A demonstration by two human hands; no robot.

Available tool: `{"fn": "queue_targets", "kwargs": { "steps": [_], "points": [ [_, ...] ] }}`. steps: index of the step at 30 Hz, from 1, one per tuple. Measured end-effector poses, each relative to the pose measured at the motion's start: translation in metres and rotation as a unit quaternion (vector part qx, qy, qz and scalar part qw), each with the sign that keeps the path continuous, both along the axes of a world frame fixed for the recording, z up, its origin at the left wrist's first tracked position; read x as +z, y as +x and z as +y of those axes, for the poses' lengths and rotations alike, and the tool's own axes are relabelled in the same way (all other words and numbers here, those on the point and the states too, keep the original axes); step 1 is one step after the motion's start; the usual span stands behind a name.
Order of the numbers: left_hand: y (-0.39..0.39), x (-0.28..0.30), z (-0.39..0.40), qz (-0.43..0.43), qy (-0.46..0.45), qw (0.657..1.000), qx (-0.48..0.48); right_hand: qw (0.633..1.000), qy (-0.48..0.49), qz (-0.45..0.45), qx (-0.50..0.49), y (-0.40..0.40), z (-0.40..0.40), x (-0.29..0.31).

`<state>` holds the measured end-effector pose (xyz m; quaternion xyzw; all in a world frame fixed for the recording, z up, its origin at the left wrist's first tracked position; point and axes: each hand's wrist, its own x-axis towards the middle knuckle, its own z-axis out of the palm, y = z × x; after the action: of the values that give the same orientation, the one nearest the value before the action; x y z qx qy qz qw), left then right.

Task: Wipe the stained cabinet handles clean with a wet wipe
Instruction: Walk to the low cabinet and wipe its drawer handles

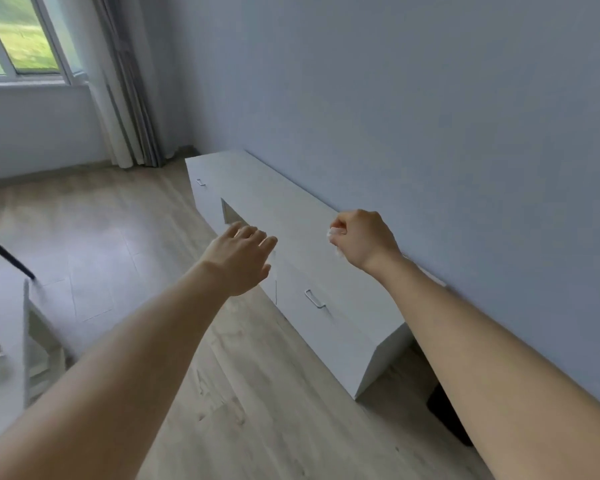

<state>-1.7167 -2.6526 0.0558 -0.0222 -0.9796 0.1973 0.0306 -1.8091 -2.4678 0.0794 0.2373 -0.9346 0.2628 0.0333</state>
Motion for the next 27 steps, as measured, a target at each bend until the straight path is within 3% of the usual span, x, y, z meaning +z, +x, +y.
{"fn": "queue_targets", "kwargs": {
  "steps": [13,21,27],
  "points": [
    [-0.255,-0.111,-0.138,-0.081,0.000,0.990,-0.119,0.988,-0.025,-0.095,-0.118,-0.212,-0.126,-0.116],
    [-0.377,-0.177,-0.156,-0.143,0.006,0.969,-0.199,0.965,-0.046,-0.149,-0.210,-0.297,-0.145,-0.171],
    [-0.445,-0.292,-0.161,-0.143,0.036,0.949,-0.278,0.932,-0.073,-0.176,-0.309,-0.325,-0.155,-0.283]
  ]
}}
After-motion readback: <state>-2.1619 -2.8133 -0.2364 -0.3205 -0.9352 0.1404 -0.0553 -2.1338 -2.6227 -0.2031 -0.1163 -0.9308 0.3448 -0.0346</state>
